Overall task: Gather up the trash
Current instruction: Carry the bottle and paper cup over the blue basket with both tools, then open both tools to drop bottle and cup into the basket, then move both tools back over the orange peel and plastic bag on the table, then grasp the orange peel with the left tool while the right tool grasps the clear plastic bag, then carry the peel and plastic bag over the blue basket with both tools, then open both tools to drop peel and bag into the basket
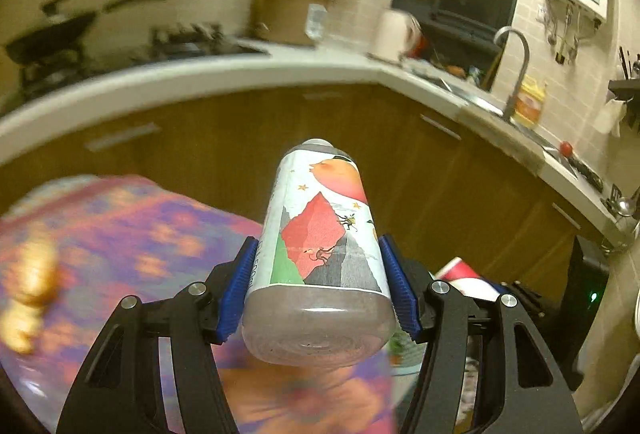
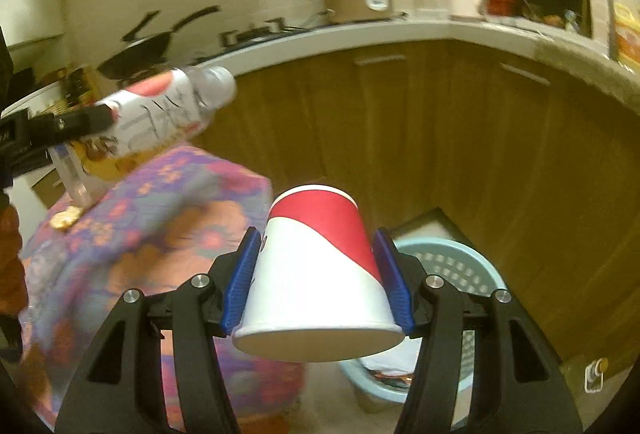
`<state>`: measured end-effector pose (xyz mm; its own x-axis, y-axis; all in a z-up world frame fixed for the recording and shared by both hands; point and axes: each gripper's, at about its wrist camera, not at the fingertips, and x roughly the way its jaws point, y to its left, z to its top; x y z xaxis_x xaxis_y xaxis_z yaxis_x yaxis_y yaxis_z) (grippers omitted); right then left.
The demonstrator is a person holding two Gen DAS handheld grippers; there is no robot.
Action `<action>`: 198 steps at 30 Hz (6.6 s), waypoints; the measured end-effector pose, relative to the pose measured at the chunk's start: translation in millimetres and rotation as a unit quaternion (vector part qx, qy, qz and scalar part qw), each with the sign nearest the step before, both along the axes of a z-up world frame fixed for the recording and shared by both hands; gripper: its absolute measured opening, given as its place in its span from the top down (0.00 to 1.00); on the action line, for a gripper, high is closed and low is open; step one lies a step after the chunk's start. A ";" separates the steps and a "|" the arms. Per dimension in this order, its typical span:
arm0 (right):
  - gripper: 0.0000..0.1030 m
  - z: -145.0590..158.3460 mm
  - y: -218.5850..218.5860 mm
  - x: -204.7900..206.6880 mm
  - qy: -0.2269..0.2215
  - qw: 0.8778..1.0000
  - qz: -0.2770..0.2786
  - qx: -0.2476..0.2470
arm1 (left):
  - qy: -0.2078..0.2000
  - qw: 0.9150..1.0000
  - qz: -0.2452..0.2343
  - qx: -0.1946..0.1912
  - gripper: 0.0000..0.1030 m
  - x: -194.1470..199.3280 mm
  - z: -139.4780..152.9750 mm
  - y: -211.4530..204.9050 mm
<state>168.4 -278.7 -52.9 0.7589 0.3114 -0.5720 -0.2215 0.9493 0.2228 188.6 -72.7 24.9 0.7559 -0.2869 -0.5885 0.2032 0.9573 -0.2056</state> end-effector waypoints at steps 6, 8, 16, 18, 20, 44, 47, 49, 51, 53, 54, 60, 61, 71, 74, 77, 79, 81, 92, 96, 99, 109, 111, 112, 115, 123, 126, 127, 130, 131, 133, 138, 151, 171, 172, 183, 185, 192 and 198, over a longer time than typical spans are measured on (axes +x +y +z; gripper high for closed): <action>0.47 -42.9 -47.9 20.4 0.035 0.998 -0.042 0.007 | 0.044 0.999 0.010 -0.017 0.43 29.1 -43.4 -63.2; 0.47 -56.9 -59.6 25.6 0.048 0.997 -0.054 0.009 | 0.059 0.998 0.014 -0.023 0.43 34.6 -55.9 -81.6; 0.47 -104.8 -91.7 43.2 0.090 0.993 -0.081 0.015 | 0.086 0.996 0.020 -0.018 0.43 43.4 -93.5 -116.9; 0.46 -111.9 -95.8 45.4 0.095 0.992 -0.083 0.020 | 0.089 0.996 0.019 -0.009 0.43 45.3 -100.4 -121.5; 0.45 -119.4 -99.7 46.2 0.102 0.991 -0.087 0.023 | 0.091 0.996 0.018 -0.003 0.43 47.7 -104.7 -124.7; 0.43 -80.3 -86.7 18.8 0.087 0.992 -0.088 0.019 | 0.078 0.996 -0.015 -0.029 0.44 28.0 -75.1 -110.0; 0.43 -53.7 -72.7 9.1 0.064 0.995 -0.080 0.018 | 0.049 0.998 -0.016 -0.031 0.43 10.8 -49.0 -93.3; 0.43 -32.1 -59.5 1.7 0.044 0.996 -0.072 0.018 | 0.033 0.999 -0.013 -0.030 0.42 1.3 -34.2 -80.9; 0.43 -11.0 -43.9 -5.4 0.027 0.998 -0.061 0.019 | 0.015 0.999 -0.007 -0.028 0.42 -11.4 -16.8 -60.7; 0.43 13.5 -20.7 -15.0 0.006 0.999 -0.042 0.022 | 0.001 1.000 0.001 -0.022 0.41 -21.8 -3.4 -42.1; 0.43 21.6 -11.4 -17.3 -0.002 0.999 -0.035 0.021 | -0.007 1.000 0.008 -0.020 0.41 -30.2 5.0 -27.2; 0.42 70.0 71.2 -40.7 -0.031 0.998 0.033 0.038 | -0.044 0.998 0.046 0.008 0.38 -67.8 38.1 51.8; 0.42 75.2 82.4 -44.2 -0.033 0.998 0.044 0.040 | -0.048 0.997 0.055 0.015 0.37 -73.4 41.7 63.8; 0.39 81.5 233.6 -77.6 -0.015 0.987 0.161 0.013 | -0.080 0.983 0.155 0.064 0.37 -128.7 56.5 166.7; 0.39 77.8 265.9 -84.3 -0.009 0.984 0.180 0.001 | -0.079 0.981 0.166 0.066 0.37 -137.2 53.9 187.7; 0.39 71.2 292.6 -86.4 0.005 0.982 0.190 -0.004 | -0.071 0.981 0.174 0.055 0.37 -142.0 46.5 214.6; 0.38 63.6 305.9 -82.5 0.020 0.982 0.190 -0.004 | -0.064 0.981 0.175 0.053 0.37 -141.7 39.7 229.1; 0.37 54.3 318.1 -78.2 0.035 0.981 0.189 -0.006 | -0.052 0.981 0.182 0.047 0.36 -141.2 30.8 251.0; 0.35 22.6 354.4 -74.5 0.077 0.977 0.197 -0.024 | 0.045 0.985 0.164 -0.031 0.26 -87.7 -21.2 351.3; 0.35 19.8 357.2 -72.0 0.085 0.976 0.200 -0.028 | 0.080 0.986 0.135 -0.063 0.26 -56.5 -38.4 345.9; 0.36 13.7 366.0 -71.7 0.098 0.972 0.209 -0.046 | 0.104 0.986 0.115 -0.057 0.26 -34.4 -48.3 332.0; 0.77 9.1 376.8 -80.3 0.091 0.965 0.231 -0.083 | 0.130 0.986 0.101 -0.002 0.67 -2.1 -65.5 301.5; 0.80 9.6 376.7 -81.7 0.086 0.966 0.230 -0.085 | 0.128 0.987 0.102 0.006 0.74 -2.6 -65.4 299.2; 0.82 10.8 375.2 -81.7 0.085 0.966 0.231 -0.085 | 0.125 0.987 0.102 0.012 0.77 -3.2 -64.8 297.4; 0.92 12.2 372.9 -83.0 0.080 0.966 0.231 -0.081 | 0.113 0.988 0.106 0.011 0.85 -7.2 -62.1 297.0; 0.96 25.3 344.0 -89.6 0.064 0.973 0.213 -0.056 | 0.069 0.991 0.112 0.013 0.93 -28.7 -36.0 287.5; 0.97 32.7 323.8 -86.8 0.059 0.978 0.194 -0.048 | 0.053 0.993 0.107 0.012 0.94 -34.6 -25.2 275.5; 0.97 36.3 315.5 -85.3 0.056 0.980 0.186 -0.044 | 0.049 0.993 0.104 0.010 0.94 -36.2 -22.2 271.5; 0.97 47.5 289.2 -84.8 0.045 0.985 0.161 -0.034 | 0.032 0.995 0.092 0.011 0.94 -42.0 -9.2 253.7; 0.97 51.4 278.8 -84.7 0.039 0.987 0.151 -0.030 | 0.025 0.996 0.087 0.014 0.94 -43.5 -4.0 245.9; 0.97 58.3 256.5 -84.0 0.032 0.991 0.129 -0.021 | 0.013 0.997 0.077 0.018 0.94 -45.7 4.5 232.4; 0.97 70.0 196.2 -74.4 0.013 0.998 0.067 -0.004 | -0.016 0.998 0.047 0.025 0.94 -45.4 27.6 187.7; 0.97 59.4 2.4 -30.9 0.005 0.992 -0.122 -0.016 | -0.015 0.997 -0.075 0.020 0.94 8.7 21.6 13.4; 0.97 -47.0 -91.1 36.4 0.078 0.968 -0.230 -0.063 | 0.053 0.989 -0.136 0.038 0.94 72.8 -69.6 -121.1; 0.97 -50.1 -92.3 38.9 0.080 0.968 -0.231 -0.062 | 0.056 0.988 -0.136 0.042 0.94 74.4 -72.5 -124.1; 0.97 -83.4 -111.5 55.1 0.107 0.964 -0.238 -0.054 | 0.084 0.984 -0.142 0.064 0.94 90.9 -98.4 -154.0; 0.97 -86.8 -112.8 57.2 0.112 0.964 -0.236 -0.054 | 0.088 0.983 -0.146 0.063 0.93 92.3 -100.6 -156.5; 0.80 -103.2 -112.0 59.8 0.138 0.963 -0.226 -0.055 | 0.083 0.986 -0.135 0.044 0.70 93.7 -94.7 -145.4; 0.73 -88.7 -105.9 38.2 0.131 0.966 -0.223 -0.035 | 0.045 0.991 -0.119 0.032 0.59 75.7 -69.4 -122.8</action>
<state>206.6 -384.6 -141.6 0.6358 -0.0581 -0.7697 0.2670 0.9522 0.1487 264.2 -195.4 -44.5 0.6143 -0.4111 -0.6735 0.4081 0.8960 -0.1747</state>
